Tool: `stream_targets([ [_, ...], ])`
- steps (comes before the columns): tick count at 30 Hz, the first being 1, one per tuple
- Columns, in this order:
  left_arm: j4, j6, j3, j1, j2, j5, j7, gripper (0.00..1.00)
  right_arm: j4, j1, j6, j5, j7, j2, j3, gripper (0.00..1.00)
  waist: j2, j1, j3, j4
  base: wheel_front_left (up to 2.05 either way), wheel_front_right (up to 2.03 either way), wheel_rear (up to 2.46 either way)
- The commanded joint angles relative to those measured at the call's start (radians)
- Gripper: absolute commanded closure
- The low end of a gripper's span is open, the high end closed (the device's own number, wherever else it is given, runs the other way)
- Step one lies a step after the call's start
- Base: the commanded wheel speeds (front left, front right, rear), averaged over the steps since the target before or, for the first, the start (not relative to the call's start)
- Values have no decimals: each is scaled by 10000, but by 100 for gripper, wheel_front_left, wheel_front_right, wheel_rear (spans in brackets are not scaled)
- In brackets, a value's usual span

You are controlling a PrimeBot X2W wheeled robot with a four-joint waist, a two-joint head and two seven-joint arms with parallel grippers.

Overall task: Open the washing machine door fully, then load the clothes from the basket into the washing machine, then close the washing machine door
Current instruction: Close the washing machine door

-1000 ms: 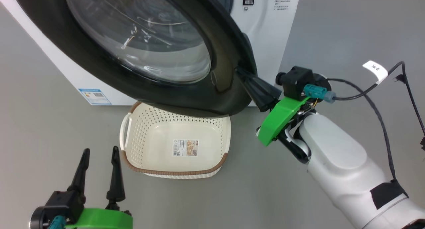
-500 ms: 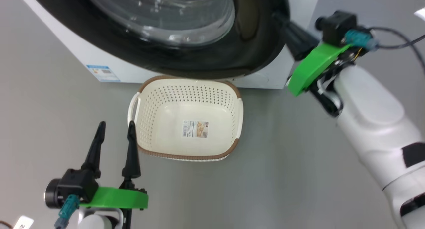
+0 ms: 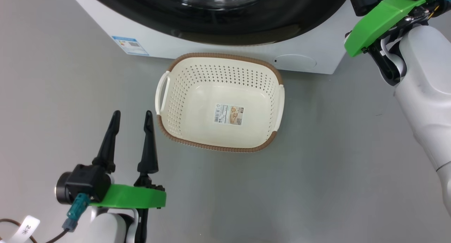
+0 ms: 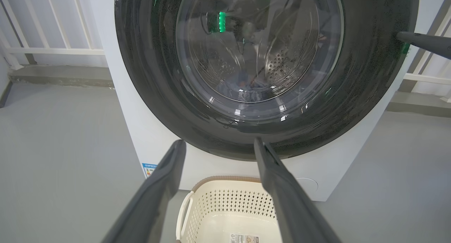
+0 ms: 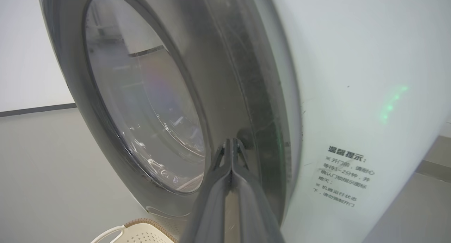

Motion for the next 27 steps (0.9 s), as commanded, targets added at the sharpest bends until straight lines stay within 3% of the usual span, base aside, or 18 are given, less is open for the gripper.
stream_targets([
  [1, -219, -58, 280, -207, 156, 103, -81, 0, -143, -117, 12, -55, -45, 64, -53, 100, 0, 0, 125, 139, 0, 0, 0],
  [15, -211, 142, 227, -244, 144, 24, -81, 0, -449, 117, 12, -189, -45, 72, -227, 100, 0, 0, 44, 11, 0, 0, 0],
  [21, -110, 137, 313, -141, 144, 135, -82, 0, -1402, 1099, 12, -131, -45, 221, -279, 100, 0, 0, -258, -263, 0, 0, 0],
  [27, 46, -4, 504, 129, 144, 326, -82, 0, -2887, 2979, 12, -158, -45, 152, -1019, 100, 0, 0, -818, -715, 0, 0, 0],
])
